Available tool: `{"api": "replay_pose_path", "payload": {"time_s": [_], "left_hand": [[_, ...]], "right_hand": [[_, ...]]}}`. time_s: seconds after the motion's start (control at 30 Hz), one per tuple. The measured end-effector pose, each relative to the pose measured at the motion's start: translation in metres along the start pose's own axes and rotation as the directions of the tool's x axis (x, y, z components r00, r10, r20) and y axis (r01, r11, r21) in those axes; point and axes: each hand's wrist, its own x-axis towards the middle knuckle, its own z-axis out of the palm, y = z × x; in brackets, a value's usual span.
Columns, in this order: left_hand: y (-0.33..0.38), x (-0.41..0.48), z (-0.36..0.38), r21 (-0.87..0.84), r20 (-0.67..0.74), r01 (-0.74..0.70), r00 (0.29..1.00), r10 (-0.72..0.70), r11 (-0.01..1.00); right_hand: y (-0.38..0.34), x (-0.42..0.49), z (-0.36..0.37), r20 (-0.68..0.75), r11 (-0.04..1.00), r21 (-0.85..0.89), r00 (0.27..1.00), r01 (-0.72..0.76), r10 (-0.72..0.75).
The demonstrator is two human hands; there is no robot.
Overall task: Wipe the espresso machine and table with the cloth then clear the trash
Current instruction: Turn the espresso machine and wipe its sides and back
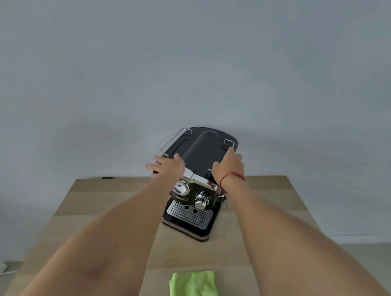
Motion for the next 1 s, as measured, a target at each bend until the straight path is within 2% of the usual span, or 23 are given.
{"api": "replay_pose_path", "payload": {"time_s": [0.07,0.17,0.3,0.47,0.57,0.67,0.77,0.87,1.0], "left_hand": [[0.004,-0.015,0.009,-0.059,-0.047,0.005,0.999,-0.008,0.998],[0.004,-0.015,0.014,-0.09,-0.067,-0.037,0.997,0.031,0.995],[0.004,0.012,0.017,-0.103,-0.129,-0.056,0.991,0.043,0.993],[0.007,0.034,0.019,-0.11,-0.148,-0.031,0.989,0.015,0.993],[0.004,0.038,0.023,-0.128,-0.153,-0.026,0.988,0.006,0.991],[0.001,0.038,0.022,-0.163,-0.154,-0.081,0.987,0.056,0.983],[-0.003,0.039,0.016,-0.15,-0.165,-0.105,0.983,0.08,0.983],[-0.006,0.049,0.01,-0.08,-0.131,-0.184,0.976,0.172,0.98],[-0.004,0.052,-0.001,-0.107,-0.119,-0.336,0.939,0.323,0.936]], "right_hand": [[0.001,0.01,-0.007,0.059,0.971,-0.181,0.987,0.159,-0.151],[0.007,0.024,-0.013,0.203,0.898,-0.333,0.952,0.289,-0.231],[0.021,0.036,-0.019,0.213,0.845,-0.334,0.907,0.416,-0.363],[0.04,0.037,-0.004,0.209,0.729,-0.296,0.787,0.617,-0.581],[0.043,0.031,-0.006,0.238,0.651,-0.353,0.738,0.672,-0.632],[0.04,0.026,-0.01,0.325,0.535,-0.375,0.647,0.757,-0.689],[0.029,0.018,-0.012,0.397,0.481,-0.38,0.608,0.791,-0.687],[0.019,0.005,-0.01,0.412,0.39,-0.426,0.559,0.816,-0.719],[0.011,-0.007,0.0,0.419,0.272,-0.547,0.54,0.791,-0.73]]}}
